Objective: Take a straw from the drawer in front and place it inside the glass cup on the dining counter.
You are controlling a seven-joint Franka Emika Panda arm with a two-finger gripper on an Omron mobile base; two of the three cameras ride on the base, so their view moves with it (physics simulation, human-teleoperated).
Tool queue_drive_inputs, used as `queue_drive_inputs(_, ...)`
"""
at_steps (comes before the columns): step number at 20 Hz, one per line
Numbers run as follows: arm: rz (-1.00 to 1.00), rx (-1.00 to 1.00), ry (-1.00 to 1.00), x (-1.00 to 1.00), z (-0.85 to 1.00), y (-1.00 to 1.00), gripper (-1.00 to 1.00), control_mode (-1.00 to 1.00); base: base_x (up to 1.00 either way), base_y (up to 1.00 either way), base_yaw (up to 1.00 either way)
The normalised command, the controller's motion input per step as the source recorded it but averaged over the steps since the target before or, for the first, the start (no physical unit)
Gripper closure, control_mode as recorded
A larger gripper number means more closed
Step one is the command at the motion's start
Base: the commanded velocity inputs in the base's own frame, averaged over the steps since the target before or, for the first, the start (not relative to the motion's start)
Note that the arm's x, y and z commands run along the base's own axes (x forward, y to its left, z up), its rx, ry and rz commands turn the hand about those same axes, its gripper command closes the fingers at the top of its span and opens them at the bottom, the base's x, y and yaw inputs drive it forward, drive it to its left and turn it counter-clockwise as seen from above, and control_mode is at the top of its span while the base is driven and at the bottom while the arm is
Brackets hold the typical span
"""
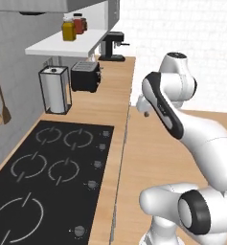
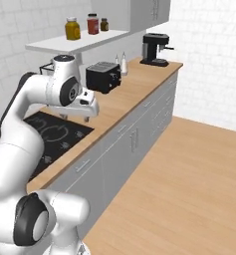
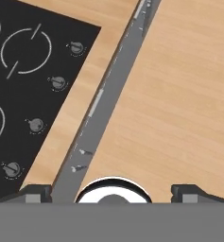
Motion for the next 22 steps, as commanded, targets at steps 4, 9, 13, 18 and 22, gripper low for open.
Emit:
queue_drive_inputs(4,0.00,0.33,0.02,0.11,-1.00,-0.90,-1.00,-1.00,0.00,0.00,0.00)
queue_drive_inputs(9,0.00,0.49,0.03,0.00,-1.00,-0.96,-1.00,-1.00,0.00,0.00,0.00)
queue_drive_inputs(13,0.00,0.45,0.00,0.01,-0.99,-0.36,-1.00,-1.00,0.00,0.00,0.00)
queue_drive_inputs(18,0.02,0.28,0.00,0.22,-0.71,0.06,-1.00,-1.00,0.00,0.00,0.00)
queue_drive_inputs(22,0.05,0.09,0.16,0.13,-0.26,0.35,-1.00,-1.00,0.00,0.00,0.00)
